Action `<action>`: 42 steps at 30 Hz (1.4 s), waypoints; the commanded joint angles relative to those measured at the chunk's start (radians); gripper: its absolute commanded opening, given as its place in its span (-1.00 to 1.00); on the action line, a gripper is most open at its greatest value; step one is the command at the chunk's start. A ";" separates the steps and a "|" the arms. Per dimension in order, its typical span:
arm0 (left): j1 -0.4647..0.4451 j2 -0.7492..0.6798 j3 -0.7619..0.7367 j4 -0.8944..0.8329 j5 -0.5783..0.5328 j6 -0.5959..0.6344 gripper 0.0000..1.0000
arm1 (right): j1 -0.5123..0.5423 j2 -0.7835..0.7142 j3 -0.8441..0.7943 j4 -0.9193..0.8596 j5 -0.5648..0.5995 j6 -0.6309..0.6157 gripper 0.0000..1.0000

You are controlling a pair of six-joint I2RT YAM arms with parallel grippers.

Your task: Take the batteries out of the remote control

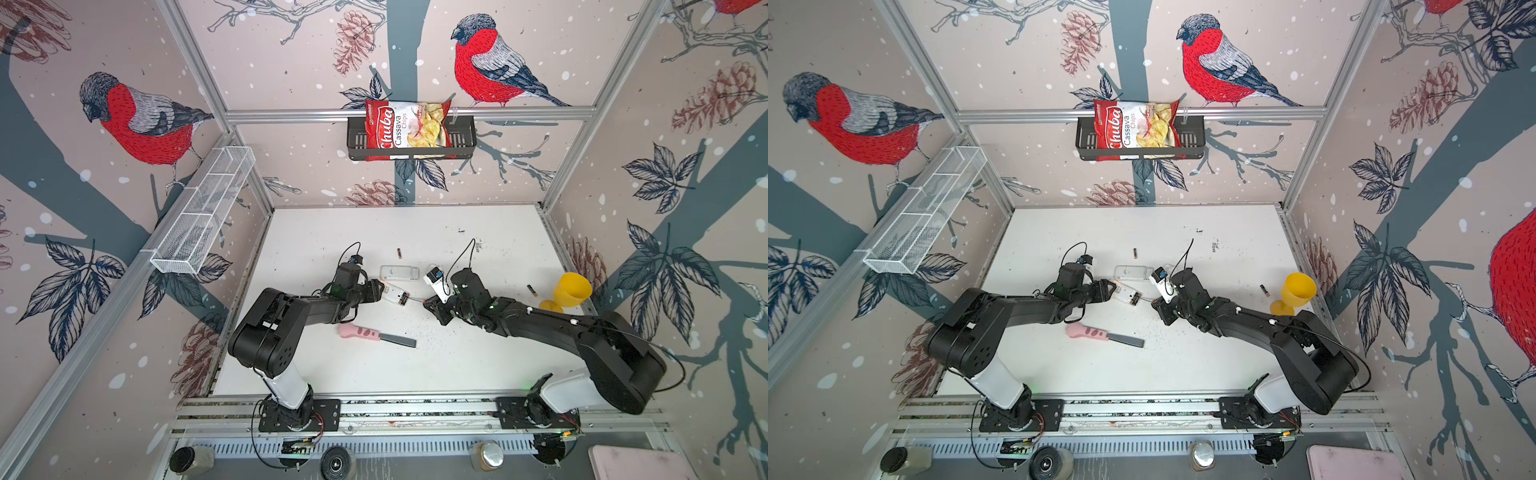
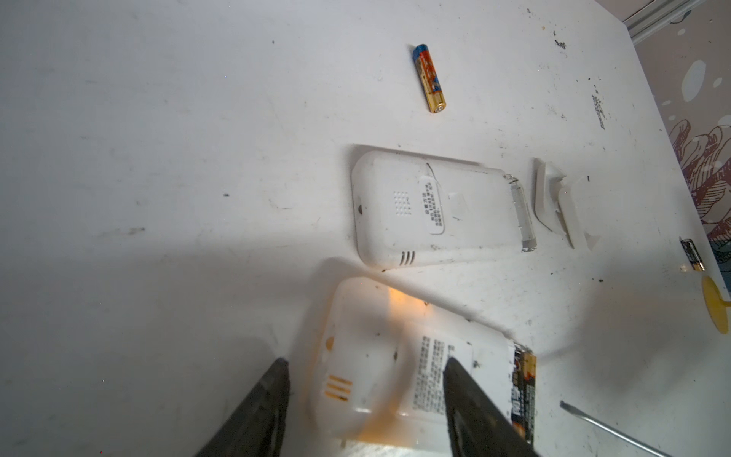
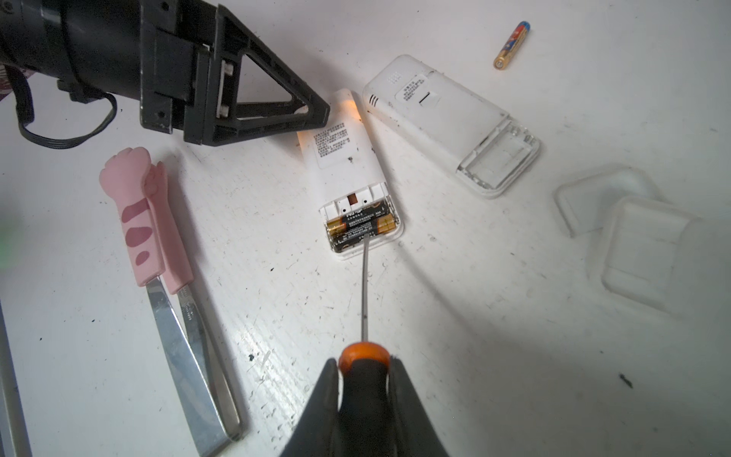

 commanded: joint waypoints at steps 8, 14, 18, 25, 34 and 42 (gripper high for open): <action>0.001 0.007 0.003 -0.030 0.012 -0.002 0.16 | 0.014 0.025 0.013 0.021 -0.011 -0.007 -1.00; 0.001 0.017 0.003 -0.023 0.021 -0.007 0.09 | 0.017 0.033 0.013 0.024 -0.014 -0.007 -1.00; 0.001 0.020 0.002 -0.023 0.025 -0.007 0.06 | 0.022 0.047 0.017 0.018 -0.011 -0.010 -1.00; 0.000 0.015 -0.001 -0.020 0.028 -0.009 0.02 | 0.041 0.061 0.042 0.003 0.007 -0.022 -1.00; -0.001 0.019 -0.004 -0.014 0.031 -0.009 -0.06 | 0.043 0.060 0.044 0.034 0.006 -0.013 -1.00; -0.001 0.028 -0.005 -0.012 0.037 -0.009 -0.18 | 0.039 0.062 0.030 0.054 -0.005 -0.002 -1.00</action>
